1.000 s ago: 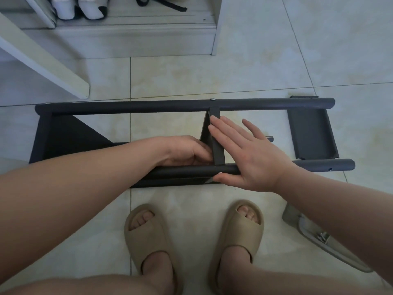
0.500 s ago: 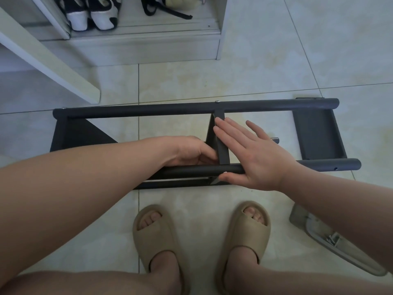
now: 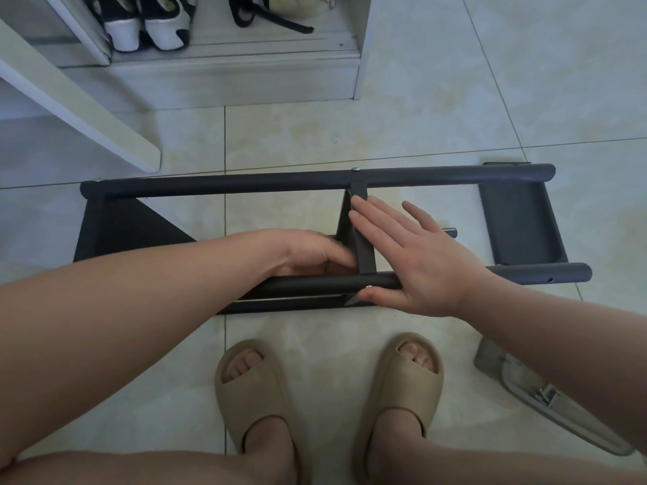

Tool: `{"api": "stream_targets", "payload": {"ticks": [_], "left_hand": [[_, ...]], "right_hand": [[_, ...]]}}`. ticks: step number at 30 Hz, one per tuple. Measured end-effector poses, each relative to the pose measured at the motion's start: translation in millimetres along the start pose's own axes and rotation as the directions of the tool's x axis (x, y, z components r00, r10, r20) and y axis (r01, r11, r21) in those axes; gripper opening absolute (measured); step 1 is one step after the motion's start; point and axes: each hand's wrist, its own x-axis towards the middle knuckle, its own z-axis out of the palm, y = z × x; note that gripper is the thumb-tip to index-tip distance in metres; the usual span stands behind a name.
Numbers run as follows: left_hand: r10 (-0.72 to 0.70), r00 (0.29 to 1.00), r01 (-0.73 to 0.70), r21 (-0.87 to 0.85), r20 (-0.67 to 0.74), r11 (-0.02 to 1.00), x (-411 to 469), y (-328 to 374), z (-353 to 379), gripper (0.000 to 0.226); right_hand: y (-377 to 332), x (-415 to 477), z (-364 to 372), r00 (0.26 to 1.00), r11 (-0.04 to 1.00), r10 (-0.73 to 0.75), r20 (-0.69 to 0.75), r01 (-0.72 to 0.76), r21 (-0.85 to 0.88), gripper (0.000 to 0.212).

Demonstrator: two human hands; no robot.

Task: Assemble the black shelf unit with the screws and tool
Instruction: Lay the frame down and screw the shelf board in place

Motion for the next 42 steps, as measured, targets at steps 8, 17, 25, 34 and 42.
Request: {"api": "stream_targets", "payload": {"ticks": [8,17,25,34,42], "left_hand": [[-0.022,0.999,0.024,-0.075,0.031,0.997,-3.3,2.6,0.3,0.037],[0.033,0.998,-0.033,0.013,0.053,0.999,-2.8,0.1,0.5,0.020],[0.048,0.999,-0.047,0.032,-0.007,0.998,-0.3,-1.0,-0.2,0.021],[0.031,0.998,-0.028,-0.052,0.061,0.998,-1.3,-0.6,-1.9,0.027],[0.084,0.996,-0.082,0.074,-0.035,0.994,1.1,-1.6,1.0,0.019]], "right_hand": [[-0.1,0.1,-0.3,1.000,1.000,-0.001,0.009,0.001,-0.008,0.099],[0.2,0.0,-0.2,1.000,1.000,-0.004,-0.006,0.004,-0.014,0.098],[0.3,-0.1,0.1,1.000,1.000,-0.006,-0.012,0.006,-0.010,0.099],[0.1,-0.1,-0.8,1.000,1.000,-0.006,-0.010,0.006,-0.017,0.099],[0.3,0.2,-0.9,1.000,1.000,-0.010,0.005,0.010,-0.023,0.098]]}}
